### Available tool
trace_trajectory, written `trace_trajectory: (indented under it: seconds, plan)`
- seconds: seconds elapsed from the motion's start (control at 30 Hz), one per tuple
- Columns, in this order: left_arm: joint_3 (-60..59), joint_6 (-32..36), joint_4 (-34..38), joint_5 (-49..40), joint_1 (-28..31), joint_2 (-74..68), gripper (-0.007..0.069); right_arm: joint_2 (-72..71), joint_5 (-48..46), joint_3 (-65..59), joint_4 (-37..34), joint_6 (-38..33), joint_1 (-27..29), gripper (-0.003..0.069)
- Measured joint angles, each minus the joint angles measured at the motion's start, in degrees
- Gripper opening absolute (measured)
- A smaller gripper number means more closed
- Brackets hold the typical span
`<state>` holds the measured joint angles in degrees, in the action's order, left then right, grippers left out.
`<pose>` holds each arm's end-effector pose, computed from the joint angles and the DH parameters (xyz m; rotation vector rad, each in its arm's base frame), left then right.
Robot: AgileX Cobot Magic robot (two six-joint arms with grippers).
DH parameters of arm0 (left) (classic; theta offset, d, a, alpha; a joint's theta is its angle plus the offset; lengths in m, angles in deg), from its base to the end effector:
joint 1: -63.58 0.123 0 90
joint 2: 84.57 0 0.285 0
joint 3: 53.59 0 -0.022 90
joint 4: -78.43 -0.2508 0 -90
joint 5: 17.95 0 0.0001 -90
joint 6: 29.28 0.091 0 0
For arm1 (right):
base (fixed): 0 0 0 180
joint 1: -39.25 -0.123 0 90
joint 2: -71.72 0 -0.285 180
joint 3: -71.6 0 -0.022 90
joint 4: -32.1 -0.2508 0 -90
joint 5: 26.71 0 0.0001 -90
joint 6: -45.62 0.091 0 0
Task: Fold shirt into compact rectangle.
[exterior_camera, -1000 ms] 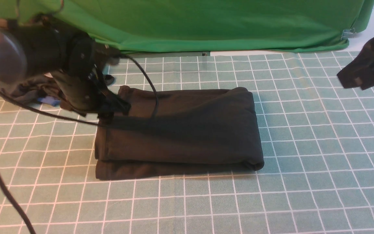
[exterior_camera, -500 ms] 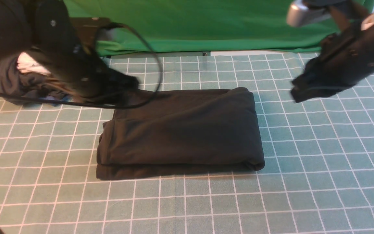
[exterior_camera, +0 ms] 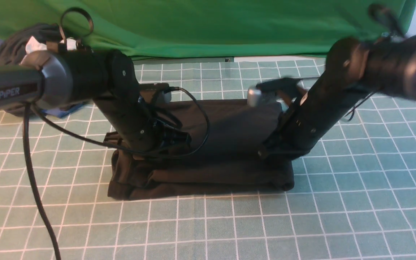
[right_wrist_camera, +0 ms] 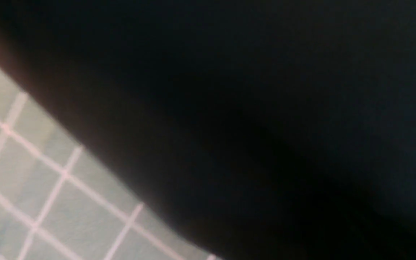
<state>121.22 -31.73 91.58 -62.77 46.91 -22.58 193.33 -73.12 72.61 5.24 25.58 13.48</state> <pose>0.3555 -0.1217 0.1681 0.1504 2.9461 -0.3119 0.3476 0.2009 0.1744 -0.7302 2.7917 0.5630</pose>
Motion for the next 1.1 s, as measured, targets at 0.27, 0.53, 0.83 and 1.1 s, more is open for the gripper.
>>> trace_trajectory:
  seconds: [0.27,0.53,0.83,1.1]
  plan:
    - [-2.1,-4.8,-4.0,2.0,-0.2,1.5,0.0004,2.0,-0.8,1.0,2.0,0.5,0.0,0.0002]
    - [-4.0,-4.9,-8.4,-3.2,0.0,14.2,0.0009,-12.7,-5.4,0.1,12.8,3.2,1.9,0.0002]
    - [-13.4,-4.6,-4.5,-1.9,0.0,42.9,0.0011,-42.2,-3.9,-0.3,14.3,3.1,2.4,0.0002]
    - [-30.4,-4.5,-4.2,6.2,0.0,73.7,0.0011,-72.3,16.2,-17.0,14.7,3.0,2.4,0.0002]
